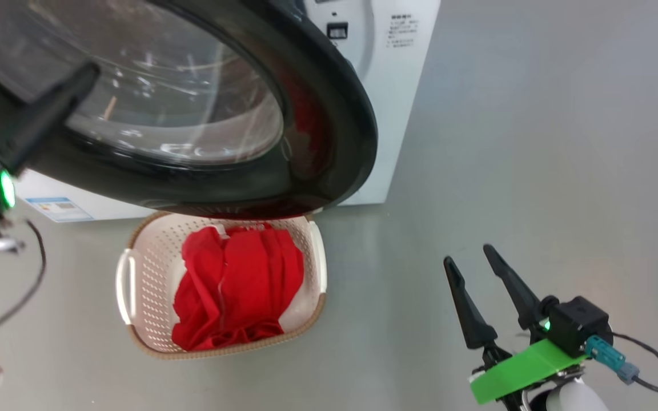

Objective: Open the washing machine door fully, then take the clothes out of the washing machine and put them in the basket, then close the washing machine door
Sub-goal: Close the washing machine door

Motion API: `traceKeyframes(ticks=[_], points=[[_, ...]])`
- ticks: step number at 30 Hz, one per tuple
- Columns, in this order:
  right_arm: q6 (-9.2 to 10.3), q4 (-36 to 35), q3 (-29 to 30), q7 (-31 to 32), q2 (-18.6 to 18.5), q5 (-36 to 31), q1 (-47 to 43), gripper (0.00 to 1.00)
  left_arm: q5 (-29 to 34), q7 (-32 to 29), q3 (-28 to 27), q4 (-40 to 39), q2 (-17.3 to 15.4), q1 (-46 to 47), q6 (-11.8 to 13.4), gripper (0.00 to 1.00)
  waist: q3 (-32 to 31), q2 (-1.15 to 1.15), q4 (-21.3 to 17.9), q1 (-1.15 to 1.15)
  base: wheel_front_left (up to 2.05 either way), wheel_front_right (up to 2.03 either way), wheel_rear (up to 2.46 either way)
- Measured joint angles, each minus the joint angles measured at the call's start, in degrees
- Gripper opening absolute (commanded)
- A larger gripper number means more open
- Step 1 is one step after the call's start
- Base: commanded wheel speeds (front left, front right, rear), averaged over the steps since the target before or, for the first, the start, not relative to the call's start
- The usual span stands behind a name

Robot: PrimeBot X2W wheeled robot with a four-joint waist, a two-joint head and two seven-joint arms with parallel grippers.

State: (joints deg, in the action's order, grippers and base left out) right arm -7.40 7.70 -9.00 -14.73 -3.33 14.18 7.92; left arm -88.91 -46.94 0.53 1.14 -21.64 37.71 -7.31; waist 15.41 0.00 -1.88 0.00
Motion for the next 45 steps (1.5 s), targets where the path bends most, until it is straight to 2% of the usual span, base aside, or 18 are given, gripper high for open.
traceKeyframes(ticks=[14,21,28,33,39,45], points=[[0.00,0.9,0.7,0.0,-0.6,-0.4,-4.7,1.00,1.1,8.2,-0.1,-2.6,0.8,-18.2,0.0,1.00,-6.2,0.00,4.5,0.00,0.00,0.00,0.00],[0.00,1.0,0.6,0.0,-1.0,0.1,-6.2,1.00,2.2,15.2,1.1,-2.7,0.9,-25.9,0.0,1.00,-8.0,0.00,5.6,0.00,0.00,0.00,0.00],[0.00,0.9,0.7,0.0,-1.9,0.1,-6.7,1.00,5.3,25.0,4.9,-1.9,-0.5,-31.6,0.0,1.00,-8.2,0.00,4.7,0.00,0.00,0.00,0.00],[0.00,0.6,1.1,0.0,-2.0,0.1,-6.8,1.00,7.4,32.9,8.0,0.7,-3.0,-34.0,0.0,1.00,-7.9,0.00,3.5,0.00,0.00,0.00,0.00],[0.00,0.3,2.1,0.0,-2.0,0.1,-6.8,1.00,12.0,44.8,15.2,3.1,-7.6,-35.4,0.0,1.00,-7.5,0.00,1.6,0.00,0.00,0.00,0.00],[0.00,0.1,2.3,0.0,-2.0,0.1,-6.9,1.00,10.8,54.3,20.6,6.1,-9.7,-37.2,0.0,1.00,-7.6,0.00,-0.3,0.00,0.00,0.00,0.00]])
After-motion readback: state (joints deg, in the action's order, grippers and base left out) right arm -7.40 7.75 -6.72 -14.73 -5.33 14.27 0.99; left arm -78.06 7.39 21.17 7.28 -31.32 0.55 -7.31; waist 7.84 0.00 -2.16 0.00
